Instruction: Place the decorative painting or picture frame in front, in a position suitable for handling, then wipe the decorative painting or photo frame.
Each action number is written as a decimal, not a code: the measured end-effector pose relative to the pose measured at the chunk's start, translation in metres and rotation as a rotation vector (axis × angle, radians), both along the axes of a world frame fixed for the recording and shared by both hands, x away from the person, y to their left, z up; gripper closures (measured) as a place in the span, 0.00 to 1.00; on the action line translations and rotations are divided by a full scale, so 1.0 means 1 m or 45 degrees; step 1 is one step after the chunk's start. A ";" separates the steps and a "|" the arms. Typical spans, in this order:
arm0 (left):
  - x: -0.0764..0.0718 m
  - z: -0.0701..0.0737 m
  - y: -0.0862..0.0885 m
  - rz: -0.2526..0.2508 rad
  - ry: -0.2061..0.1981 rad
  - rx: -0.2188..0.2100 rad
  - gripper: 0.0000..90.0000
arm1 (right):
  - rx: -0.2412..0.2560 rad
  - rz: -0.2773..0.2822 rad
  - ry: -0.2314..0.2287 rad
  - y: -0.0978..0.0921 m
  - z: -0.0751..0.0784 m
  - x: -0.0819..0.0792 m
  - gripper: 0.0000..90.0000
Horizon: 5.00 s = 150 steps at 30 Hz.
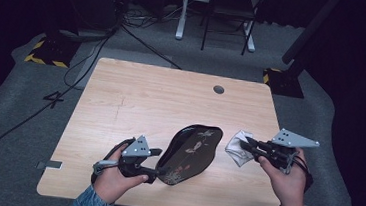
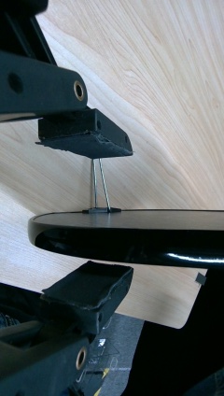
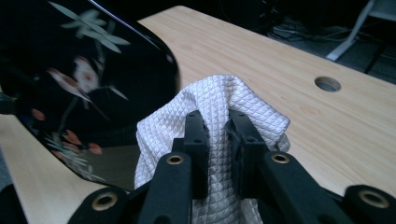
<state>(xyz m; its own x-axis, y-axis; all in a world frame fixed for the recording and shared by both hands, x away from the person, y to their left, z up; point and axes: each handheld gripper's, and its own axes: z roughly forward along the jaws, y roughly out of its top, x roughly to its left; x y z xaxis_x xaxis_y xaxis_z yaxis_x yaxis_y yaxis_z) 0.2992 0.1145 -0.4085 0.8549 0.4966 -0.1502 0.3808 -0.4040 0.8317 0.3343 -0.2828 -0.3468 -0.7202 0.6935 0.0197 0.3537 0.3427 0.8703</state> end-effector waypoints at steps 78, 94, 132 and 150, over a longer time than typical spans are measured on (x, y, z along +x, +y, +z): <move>0.002 -0.010 -0.018 -0.063 0.003 0.052 0.87 | 0.082 0.226 -0.234 0.104 0.014 -0.017 0.88; 0.002 -0.010 -0.018 -0.062 -0.002 0.058 0.87 | 0.058 0.159 -0.190 0.086 0.003 -0.010 0.88; 0.001 -0.009 -0.019 -0.032 0.029 0.046 0.88 | -0.019 0.015 -0.076 0.052 -0.027 0.003 0.87; 0.002 -0.010 -0.018 -0.023 0.046 0.041 0.89 | 0.008 0.272 -0.260 0.110 0.017 -0.045 0.87</move>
<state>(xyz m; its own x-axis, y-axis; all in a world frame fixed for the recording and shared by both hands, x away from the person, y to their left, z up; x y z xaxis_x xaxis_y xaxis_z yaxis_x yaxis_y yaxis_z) 0.3010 0.0961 -0.4180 0.8581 0.4860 -0.1656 0.4028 -0.4373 0.8040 0.2895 -0.1725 -0.3299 -0.8393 0.5262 -0.1366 0.0917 0.3847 0.9185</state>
